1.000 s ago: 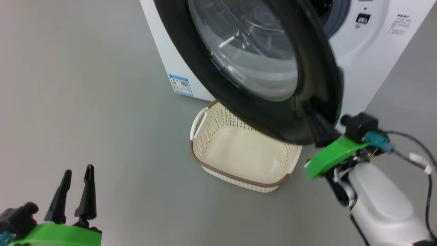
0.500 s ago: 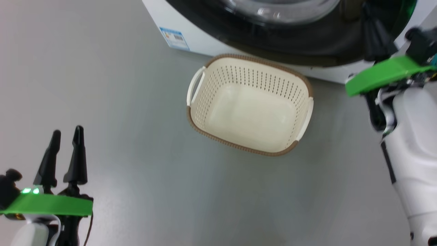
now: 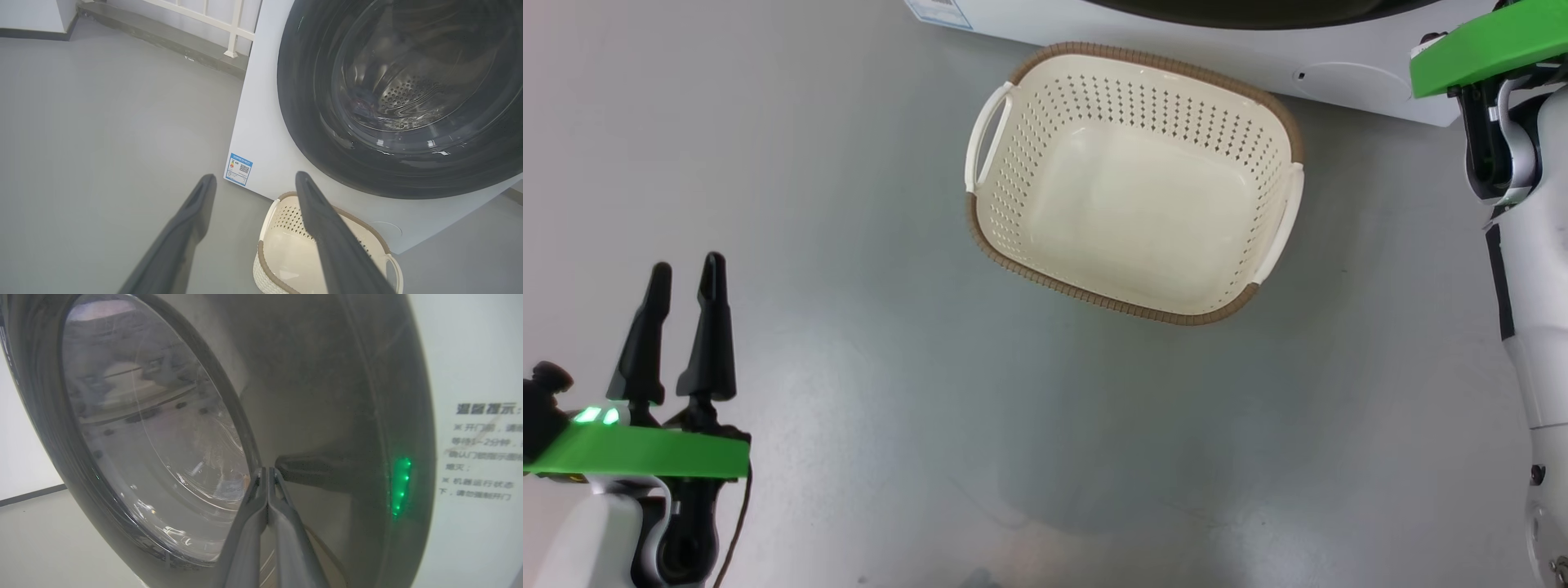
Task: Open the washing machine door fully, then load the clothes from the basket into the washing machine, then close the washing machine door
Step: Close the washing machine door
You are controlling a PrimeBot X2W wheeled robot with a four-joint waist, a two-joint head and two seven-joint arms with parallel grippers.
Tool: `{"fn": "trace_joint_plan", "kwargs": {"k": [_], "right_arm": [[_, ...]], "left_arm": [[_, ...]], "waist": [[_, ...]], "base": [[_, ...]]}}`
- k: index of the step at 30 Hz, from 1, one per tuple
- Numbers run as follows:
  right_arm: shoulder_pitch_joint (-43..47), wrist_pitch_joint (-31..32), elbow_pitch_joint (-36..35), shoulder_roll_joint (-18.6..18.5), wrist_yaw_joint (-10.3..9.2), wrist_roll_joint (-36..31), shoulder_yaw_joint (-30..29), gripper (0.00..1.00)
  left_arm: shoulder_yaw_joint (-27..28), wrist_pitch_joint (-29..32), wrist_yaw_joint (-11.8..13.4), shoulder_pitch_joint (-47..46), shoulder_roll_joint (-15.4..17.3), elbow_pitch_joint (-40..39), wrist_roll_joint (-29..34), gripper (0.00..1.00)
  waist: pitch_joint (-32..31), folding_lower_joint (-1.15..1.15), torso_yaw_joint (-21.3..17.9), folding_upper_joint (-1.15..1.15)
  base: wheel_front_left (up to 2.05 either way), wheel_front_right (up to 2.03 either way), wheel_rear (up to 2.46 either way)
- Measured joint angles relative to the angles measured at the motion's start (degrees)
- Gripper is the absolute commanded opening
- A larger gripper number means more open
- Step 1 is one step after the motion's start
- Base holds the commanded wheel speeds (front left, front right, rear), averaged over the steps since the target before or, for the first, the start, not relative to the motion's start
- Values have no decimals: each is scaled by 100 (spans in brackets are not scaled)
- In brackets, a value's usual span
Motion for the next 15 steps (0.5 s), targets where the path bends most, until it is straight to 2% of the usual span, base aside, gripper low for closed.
{"fn": "trace_joint_plan", "kwargs": {"k": [15], "right_arm": [[107,9,64,99,1,-153,-157,0]], "left_arm": [[-80,0,0,7,12,32,2,100]], "waist": [[-298,0,-98,0]], "base": [[0,0,0]]}}
